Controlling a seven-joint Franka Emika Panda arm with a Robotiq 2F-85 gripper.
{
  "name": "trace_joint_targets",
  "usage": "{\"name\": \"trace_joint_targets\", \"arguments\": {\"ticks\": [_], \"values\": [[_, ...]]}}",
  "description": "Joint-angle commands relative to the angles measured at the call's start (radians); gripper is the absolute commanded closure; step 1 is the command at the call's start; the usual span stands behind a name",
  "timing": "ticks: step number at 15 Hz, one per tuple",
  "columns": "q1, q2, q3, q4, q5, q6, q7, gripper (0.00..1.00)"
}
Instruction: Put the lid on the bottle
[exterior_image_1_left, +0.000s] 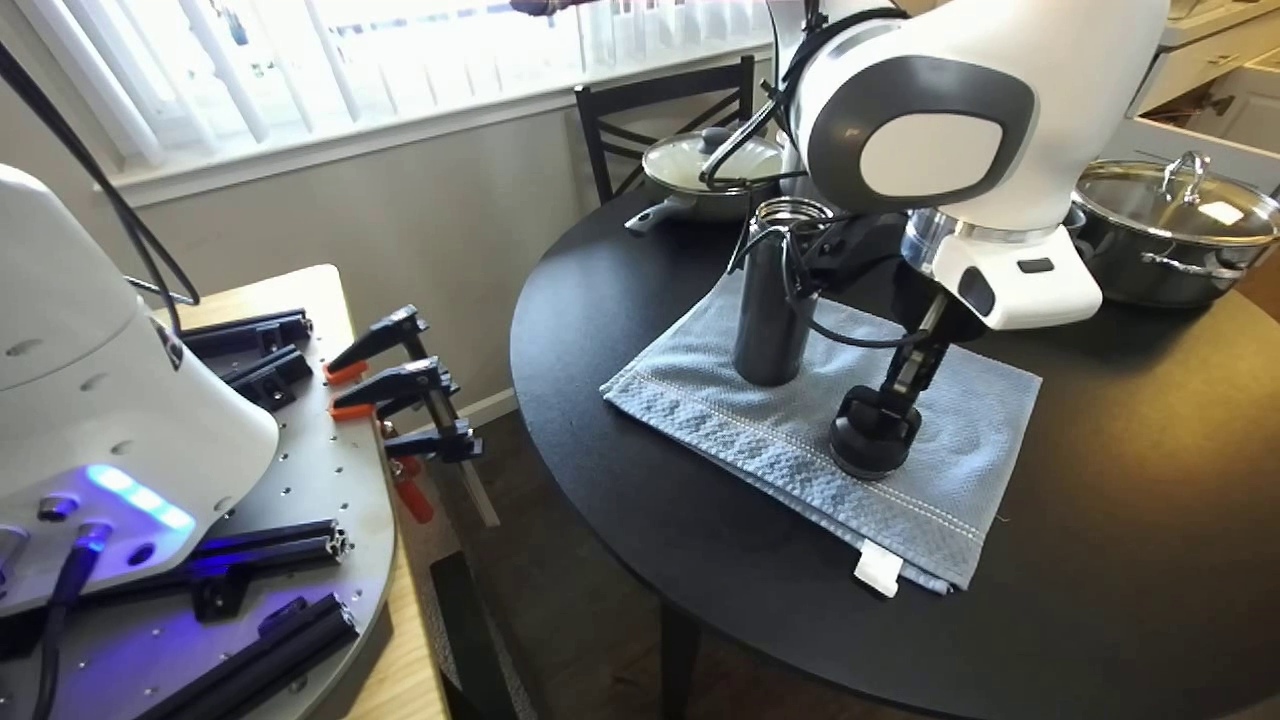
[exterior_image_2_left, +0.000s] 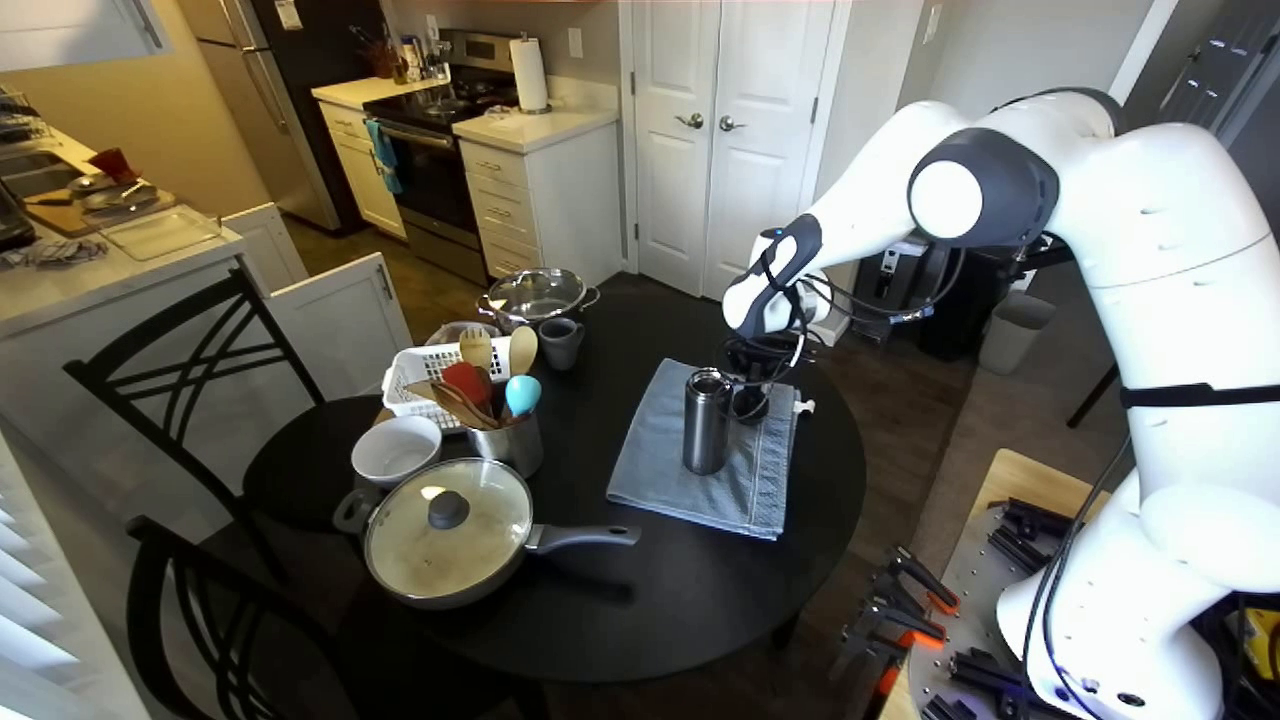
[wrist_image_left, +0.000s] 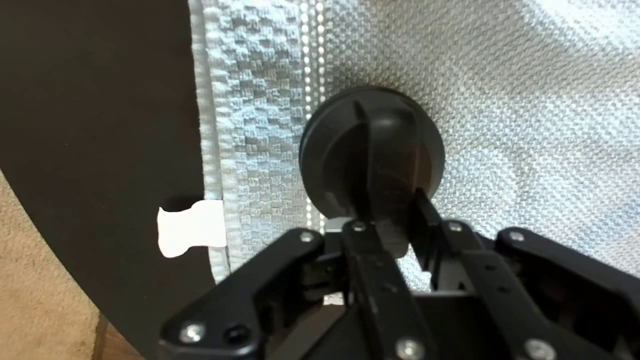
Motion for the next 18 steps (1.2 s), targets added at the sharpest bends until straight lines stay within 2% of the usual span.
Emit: {"name": "trace_joint_targets", "arguments": {"ticks": [1, 4, 8, 12, 18], "values": [[-0.007, -0.019, -0.004, -0.005, 0.02, -0.016, -0.047, 0.94], [-0.005, -0.045, -0.014, -0.007, 0.016, -0.03, -0.042, 0.94], [-0.009, -0.144, -0.035, -0.013, 0.019, -0.065, -0.03, 0.94], [-0.009, -0.242, -0.051, -0.002, 0.018, -0.158, -0.016, 0.94], [-0.004, -0.365, -0.026, -0.02, 0.028, -0.288, -0.039, 0.94]]}}
